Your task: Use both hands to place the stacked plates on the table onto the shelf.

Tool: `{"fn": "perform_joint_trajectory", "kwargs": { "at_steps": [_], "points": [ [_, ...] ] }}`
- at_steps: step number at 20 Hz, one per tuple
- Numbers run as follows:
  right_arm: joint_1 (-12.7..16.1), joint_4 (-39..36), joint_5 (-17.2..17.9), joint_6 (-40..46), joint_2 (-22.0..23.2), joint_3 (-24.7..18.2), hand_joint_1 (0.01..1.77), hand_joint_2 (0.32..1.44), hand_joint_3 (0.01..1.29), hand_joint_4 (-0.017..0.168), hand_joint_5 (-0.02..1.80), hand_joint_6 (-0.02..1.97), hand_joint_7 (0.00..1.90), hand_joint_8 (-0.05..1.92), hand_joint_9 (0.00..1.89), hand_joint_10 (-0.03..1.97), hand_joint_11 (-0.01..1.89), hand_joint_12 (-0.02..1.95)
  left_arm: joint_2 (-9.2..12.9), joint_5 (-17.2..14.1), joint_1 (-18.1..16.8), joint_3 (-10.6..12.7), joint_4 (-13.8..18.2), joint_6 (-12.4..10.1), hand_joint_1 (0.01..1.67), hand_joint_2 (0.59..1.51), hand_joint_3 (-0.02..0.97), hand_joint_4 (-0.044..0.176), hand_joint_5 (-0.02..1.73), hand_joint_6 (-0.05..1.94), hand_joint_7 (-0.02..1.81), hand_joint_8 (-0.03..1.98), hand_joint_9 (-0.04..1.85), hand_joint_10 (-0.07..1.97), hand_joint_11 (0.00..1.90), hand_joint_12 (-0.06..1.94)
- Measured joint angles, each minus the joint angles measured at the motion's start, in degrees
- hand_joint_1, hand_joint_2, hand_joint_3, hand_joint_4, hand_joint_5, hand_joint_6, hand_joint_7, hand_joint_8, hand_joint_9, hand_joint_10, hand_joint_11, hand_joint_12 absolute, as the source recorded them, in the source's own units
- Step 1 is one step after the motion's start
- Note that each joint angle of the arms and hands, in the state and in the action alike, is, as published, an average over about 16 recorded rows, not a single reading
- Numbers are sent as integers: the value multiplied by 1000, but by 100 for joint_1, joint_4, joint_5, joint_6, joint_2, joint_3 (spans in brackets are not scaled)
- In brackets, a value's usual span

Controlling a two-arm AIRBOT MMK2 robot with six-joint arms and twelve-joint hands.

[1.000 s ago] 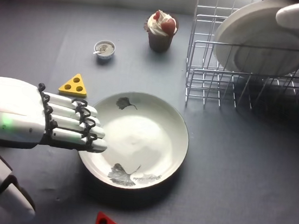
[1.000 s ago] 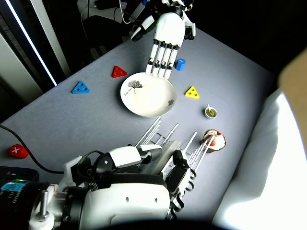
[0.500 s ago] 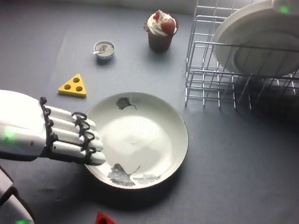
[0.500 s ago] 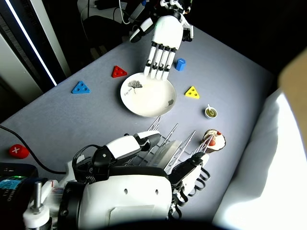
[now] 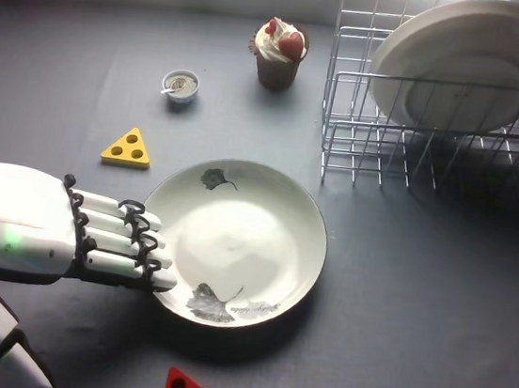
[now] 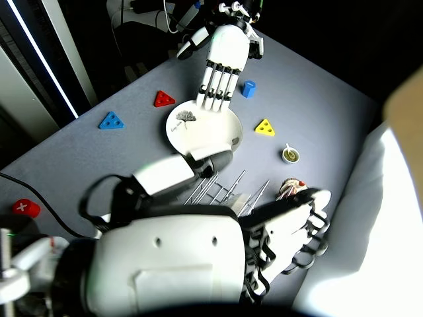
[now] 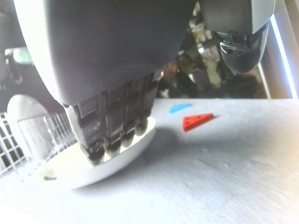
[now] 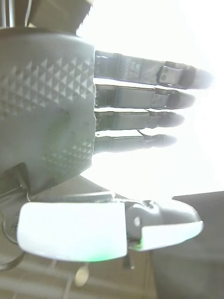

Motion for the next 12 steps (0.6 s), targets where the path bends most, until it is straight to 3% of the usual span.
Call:
{"fn": "perform_joint_trajectory", "kwargs": {
  "at_steps": [7,12],
  "points": [
    [99,-1068,586,271,142,-463,771,973,17,-4,388,11,387,15,408,1,498,5,-60,96,136,1,-76,8,132,966,-5,-3,18,6,25,11,26,8,17,-21],
    [46,-2081,729,393,232,-830,739,973,18,-4,360,12,371,15,386,1,459,5,-111,164,292,8,-177,13,134,966,-4,-4,14,-3,17,6,19,4,17,-23]
  ]
}}
